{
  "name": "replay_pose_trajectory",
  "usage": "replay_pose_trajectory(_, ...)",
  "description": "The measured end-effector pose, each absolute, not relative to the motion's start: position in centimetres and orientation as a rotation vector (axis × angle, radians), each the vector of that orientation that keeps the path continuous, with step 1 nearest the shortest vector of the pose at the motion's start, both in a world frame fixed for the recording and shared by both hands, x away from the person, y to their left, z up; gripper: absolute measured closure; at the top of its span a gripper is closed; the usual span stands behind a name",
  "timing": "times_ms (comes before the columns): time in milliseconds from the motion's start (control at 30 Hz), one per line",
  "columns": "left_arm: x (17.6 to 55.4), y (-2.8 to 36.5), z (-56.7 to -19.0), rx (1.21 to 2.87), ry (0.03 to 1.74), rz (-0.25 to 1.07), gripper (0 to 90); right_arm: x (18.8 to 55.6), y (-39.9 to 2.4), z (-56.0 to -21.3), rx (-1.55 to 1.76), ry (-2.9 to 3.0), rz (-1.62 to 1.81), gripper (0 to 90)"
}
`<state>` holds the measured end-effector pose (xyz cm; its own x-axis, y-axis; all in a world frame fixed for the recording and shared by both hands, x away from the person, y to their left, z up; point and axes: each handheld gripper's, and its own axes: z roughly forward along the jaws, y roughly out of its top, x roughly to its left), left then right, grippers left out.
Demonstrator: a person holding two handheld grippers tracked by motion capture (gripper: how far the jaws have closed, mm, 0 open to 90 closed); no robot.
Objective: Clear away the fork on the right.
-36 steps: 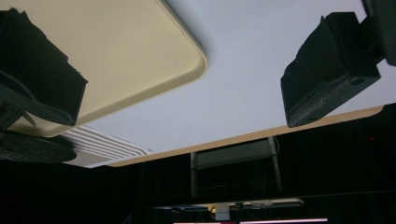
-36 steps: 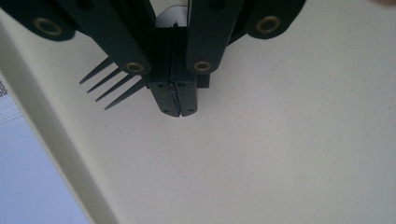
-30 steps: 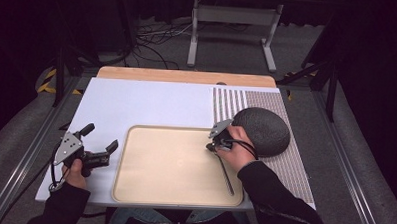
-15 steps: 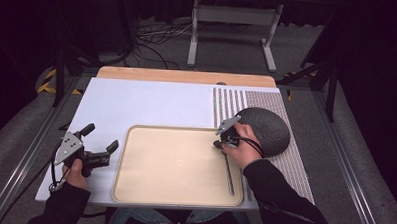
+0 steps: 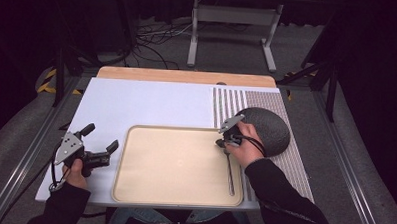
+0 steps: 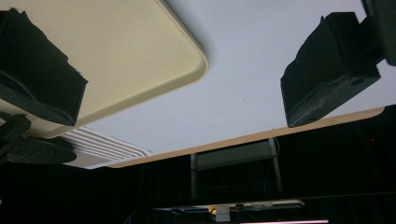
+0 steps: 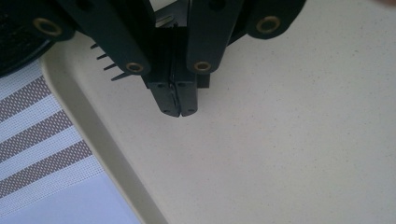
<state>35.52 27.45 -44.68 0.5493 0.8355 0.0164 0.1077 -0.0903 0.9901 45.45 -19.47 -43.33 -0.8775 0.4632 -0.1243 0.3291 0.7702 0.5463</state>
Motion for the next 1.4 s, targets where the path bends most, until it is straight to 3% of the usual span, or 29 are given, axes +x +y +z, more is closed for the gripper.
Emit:
replay_pose_trajectory(133,35.5,27.5,-44.7,1.565,0.828,0.744,0.5,45.4,-19.5,-43.3,0.625,2.708,0.785,88.4)
replay_pose_trajectory(300,35.5,27.4,-44.7,1.562,0.829,0.743,0.6,45.2,-19.4,-42.8,0.623,2.674,0.861,76.7)
replay_pose_trajectory(367,35.5,27.5,-44.7,1.566,0.828,0.745,0.6,45.0,-19.4,-42.5,0.625,2.655,0.907,65.1)
replay_pose_trajectory(467,35.5,27.4,-44.7,1.563,0.829,0.744,0.6,44.8,-19.4,-42.3,0.663,2.609,1.002,39.0)
replay_pose_trajectory(567,35.5,27.5,-44.6,1.564,0.829,0.746,0.6,44.5,-19.6,-41.8,0.665,2.576,1.068,28.0)
replay_pose_trajectory(1100,35.5,27.4,-44.7,1.565,0.827,0.745,0.6,41.9,-22.7,-38.4,0.647,2.405,1.268,16.3)
replay_pose_trajectory(1400,35.5,27.4,-44.6,1.563,0.829,0.743,0.5,40.5,-25.5,-38.3,0.675,2.278,1.427,16.1)
